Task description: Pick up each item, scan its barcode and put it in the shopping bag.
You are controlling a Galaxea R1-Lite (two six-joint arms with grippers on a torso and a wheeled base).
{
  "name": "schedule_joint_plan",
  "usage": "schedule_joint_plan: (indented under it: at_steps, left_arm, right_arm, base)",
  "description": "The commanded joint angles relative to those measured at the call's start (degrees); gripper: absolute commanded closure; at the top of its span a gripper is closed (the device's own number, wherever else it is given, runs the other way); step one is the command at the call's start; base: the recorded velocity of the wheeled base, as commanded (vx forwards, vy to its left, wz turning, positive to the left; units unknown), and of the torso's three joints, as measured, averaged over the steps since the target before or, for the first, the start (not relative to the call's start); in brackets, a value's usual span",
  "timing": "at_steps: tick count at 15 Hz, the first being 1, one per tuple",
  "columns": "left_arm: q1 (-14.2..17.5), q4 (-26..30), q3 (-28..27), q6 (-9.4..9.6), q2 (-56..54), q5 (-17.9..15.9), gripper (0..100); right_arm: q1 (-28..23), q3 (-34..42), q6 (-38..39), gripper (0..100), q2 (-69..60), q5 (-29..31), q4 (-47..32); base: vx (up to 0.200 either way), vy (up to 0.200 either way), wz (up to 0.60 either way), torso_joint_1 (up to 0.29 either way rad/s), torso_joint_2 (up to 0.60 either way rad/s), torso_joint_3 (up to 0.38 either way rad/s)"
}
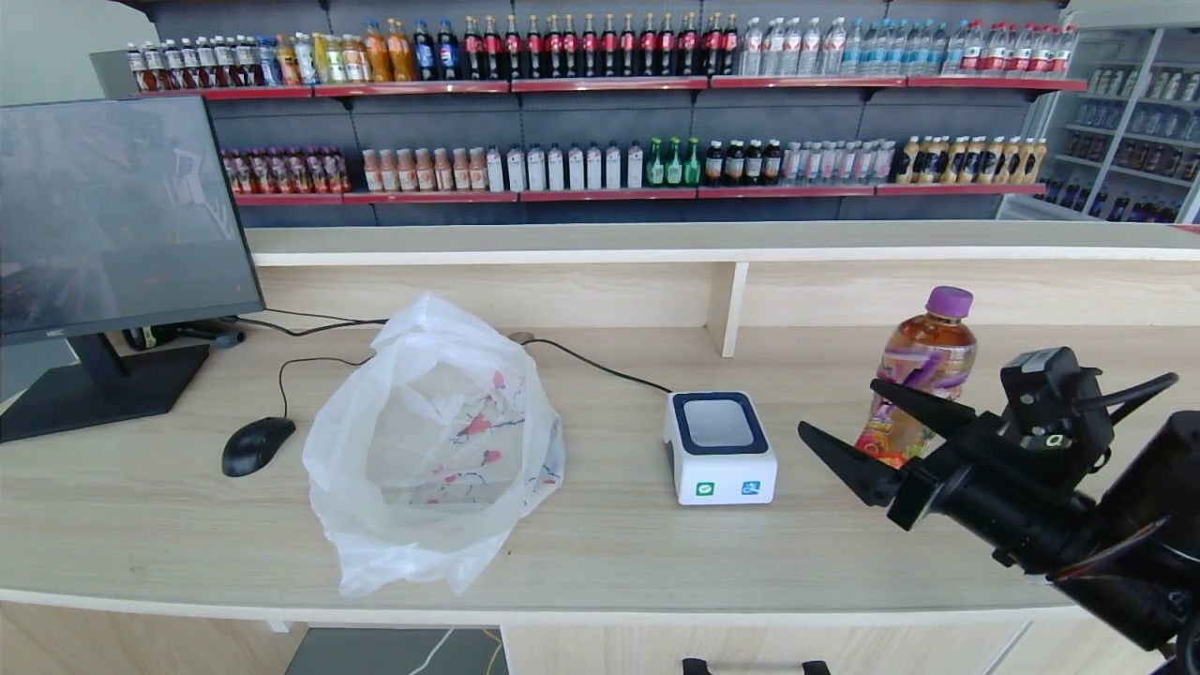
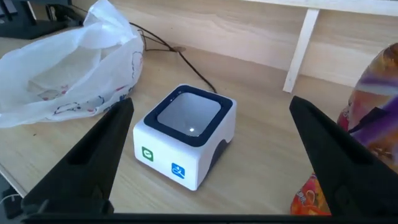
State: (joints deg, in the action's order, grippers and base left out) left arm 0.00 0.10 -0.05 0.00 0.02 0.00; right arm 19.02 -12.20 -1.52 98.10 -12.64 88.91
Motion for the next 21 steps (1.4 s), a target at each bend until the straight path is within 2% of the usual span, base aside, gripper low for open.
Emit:
schedule_joint_plan:
  at_steps: [1,3,4,5,7,9,11,21]
  left_arm:
    - [0.0,0.0,0.0,0.00,0.0,0.0,100]
    - [0.0,0.0,0.0,0.00,0.0,0.0,100]
    - [0.0,0.0,0.0,0.00,0.0,0.0,100]
    - [0.0,-0.1,0.0,0.00,0.0,0.0,100]
    - [0.0,0.0,0.0,0.00,0.0,0.0,100]
    - [0.0,0.0,0.0,0.00,0.0,0.0,100]
    - [0.0,-0.1,0.0,0.00,0.0,0.0,100]
    - [0.0,0.0,0.0,0.00,0.0,0.0,100]
  right_arm:
    - [-1.6,2.7,-0.1,0,4.3,0.1,1.1]
    - [-1.6,1.7,-0.1,0,4.9,0.1,1.1]
    - [-1.6,2.3,-0.1,0,5.2,2.7,1.1]
    - [-1.6,1.9,0.6,0,5.3,7.8,1.1]
    - [0.7,3.1,5.6,0,4.7,16.9,1.1]
    - [3.9,3.1,6.7,0,5.2,21.2,1.1]
    - [5.2,3.2,7.1,0,5.9,21.5,1.1]
    - [4.4,6.3,7.3,0,5.3,21.5,1.1]
  base:
    - [0.000,0.000,0.00,0.000,0.00,0.000]
    - [0.000,0.000,0.00,0.000,0.00,0.000]
    - [0.000,0.000,0.00,0.000,0.00,0.000]
    - [0.000,0.000,0.00,0.000,0.00,0.000]
    - [0.000,0.000,0.00,0.000,0.00,0.000]
    - [0.000,0.000,0.00,0.000,0.00,0.000]
    - [0.000,0.000,0.00,0.000,0.00,0.000]
    - [0.000,0.000,0.00,0.000,0.00,0.000]
